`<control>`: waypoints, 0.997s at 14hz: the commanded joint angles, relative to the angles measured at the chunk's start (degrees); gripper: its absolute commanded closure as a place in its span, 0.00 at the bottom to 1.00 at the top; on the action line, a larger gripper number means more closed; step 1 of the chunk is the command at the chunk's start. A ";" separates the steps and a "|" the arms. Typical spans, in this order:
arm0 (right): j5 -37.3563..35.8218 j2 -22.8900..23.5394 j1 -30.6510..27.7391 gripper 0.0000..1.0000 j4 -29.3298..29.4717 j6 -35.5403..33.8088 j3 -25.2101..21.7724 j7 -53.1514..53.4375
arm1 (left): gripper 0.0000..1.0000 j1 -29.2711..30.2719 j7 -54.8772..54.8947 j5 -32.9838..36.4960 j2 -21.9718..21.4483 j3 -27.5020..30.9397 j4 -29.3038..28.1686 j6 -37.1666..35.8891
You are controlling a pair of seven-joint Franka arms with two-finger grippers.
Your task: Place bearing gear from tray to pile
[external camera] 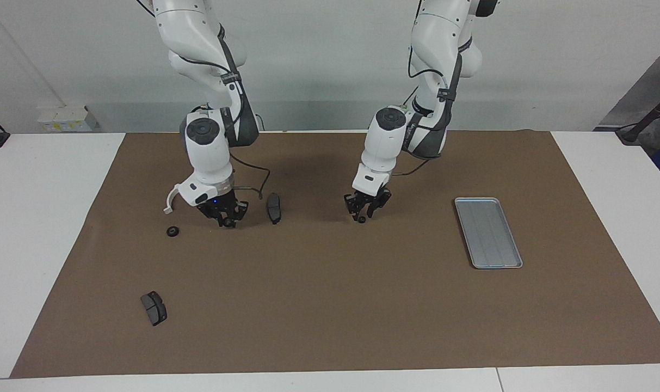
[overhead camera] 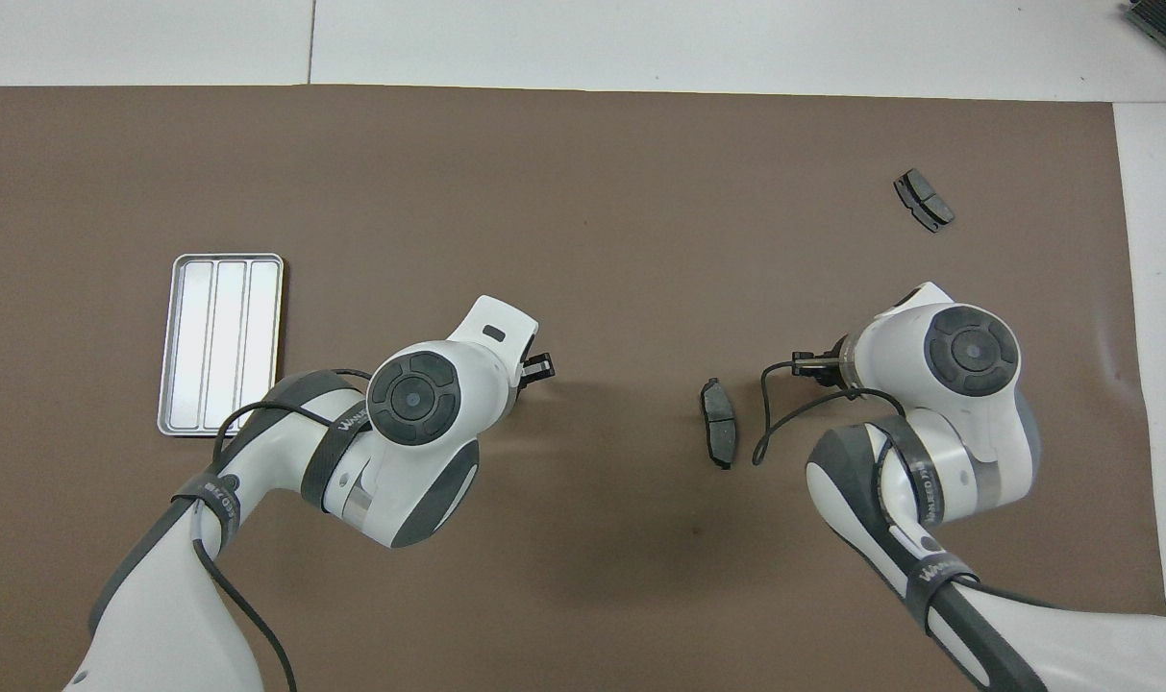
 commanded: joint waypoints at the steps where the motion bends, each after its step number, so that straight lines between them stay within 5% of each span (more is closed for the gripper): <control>1: -0.10 -2.35 -2.79 0.96 -4.01 1.72 0.96 -3.42 | 0.00 1.29 -0.07 -0.29 -0.46 0.91 2.52 -1.51; 2: -0.10 -2.26 -3.15 0.69 -3.92 1.29 0.96 -3.78 | 0.00 3.38 -0.07 -0.29 -0.90 1.00 4.36 -3.35; 3: -0.10 -2.35 -3.24 0.18 -3.40 -0.02 0.96 -3.87 | 0.00 5.75 0.19 -0.20 -1.69 0.92 6.55 -7.19; 4: -0.10 -2.26 -3.24 0.00 -2.79 -0.91 0.96 -3.69 | 0.01 8.13 0.98 -0.20 -2.30 0.91 8.83 -11.50; 8: 0.86 -2.00 -2.10 0.00 3.09 -4.59 1.57 -2.73 | 0.03 17.62 15.80 -2.21 -4.68 0.39 12.81 -22.16; 14: 5.53 -0.16 8.78 0.00 7.84 -5.22 2.01 5.87 | 0.03 24.85 31.92 -3.02 -9.51 1.18 20.97 -45.61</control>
